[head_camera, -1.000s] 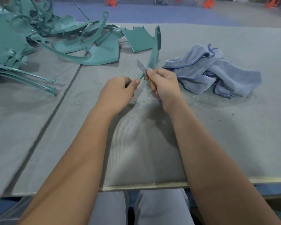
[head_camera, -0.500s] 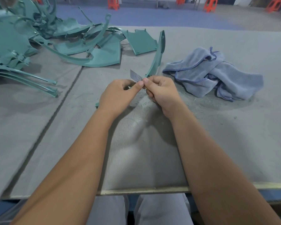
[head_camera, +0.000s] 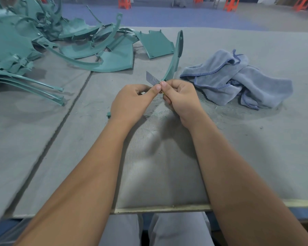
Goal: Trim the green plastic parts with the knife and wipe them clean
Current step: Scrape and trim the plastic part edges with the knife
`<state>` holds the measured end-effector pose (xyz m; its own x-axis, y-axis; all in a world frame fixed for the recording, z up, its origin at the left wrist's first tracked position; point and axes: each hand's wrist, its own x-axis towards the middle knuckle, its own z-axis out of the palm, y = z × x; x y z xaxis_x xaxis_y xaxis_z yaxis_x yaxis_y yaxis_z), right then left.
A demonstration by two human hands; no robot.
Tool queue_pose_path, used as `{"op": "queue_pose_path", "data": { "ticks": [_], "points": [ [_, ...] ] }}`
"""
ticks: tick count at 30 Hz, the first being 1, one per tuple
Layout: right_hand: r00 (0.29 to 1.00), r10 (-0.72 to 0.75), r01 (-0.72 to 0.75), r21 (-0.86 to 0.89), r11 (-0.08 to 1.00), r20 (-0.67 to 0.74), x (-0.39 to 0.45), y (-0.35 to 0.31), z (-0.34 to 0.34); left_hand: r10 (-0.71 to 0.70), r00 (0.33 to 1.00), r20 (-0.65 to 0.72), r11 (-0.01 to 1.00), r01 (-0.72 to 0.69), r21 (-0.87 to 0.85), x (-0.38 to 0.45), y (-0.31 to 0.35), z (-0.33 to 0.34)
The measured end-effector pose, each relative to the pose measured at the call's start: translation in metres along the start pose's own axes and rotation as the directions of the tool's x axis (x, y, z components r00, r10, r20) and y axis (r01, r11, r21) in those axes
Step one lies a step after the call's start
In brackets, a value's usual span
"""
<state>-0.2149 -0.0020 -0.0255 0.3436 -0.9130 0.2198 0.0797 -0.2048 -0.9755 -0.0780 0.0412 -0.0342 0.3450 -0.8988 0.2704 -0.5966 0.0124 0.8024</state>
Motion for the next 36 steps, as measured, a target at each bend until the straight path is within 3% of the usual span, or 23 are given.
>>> {"op": "queue_pose_path", "data": {
  "ticks": [14, 25, 36],
  "points": [
    [0.998, -0.001, 0.005, 0.055, 0.998, -0.065, 0.004, 0.005, 0.005, 0.005, 0.997, -0.079, 0.999, -0.001, 0.051, 0.001, -0.001, 0.005],
    [0.983, -0.05, 0.061, 0.063, 0.996, -0.175, 0.009, 0.008, 0.005, 0.001, 0.975, -0.221, 0.964, 0.057, 0.258, -0.001, 0.008, 0.012],
    [0.962, -0.015, 0.03, 0.051, 0.998, -0.273, 0.012, 0.0, -0.008, 0.061, 0.979, -0.196, 0.956, -0.001, 0.295, -0.004, 0.008, 0.012]
  ]
}}
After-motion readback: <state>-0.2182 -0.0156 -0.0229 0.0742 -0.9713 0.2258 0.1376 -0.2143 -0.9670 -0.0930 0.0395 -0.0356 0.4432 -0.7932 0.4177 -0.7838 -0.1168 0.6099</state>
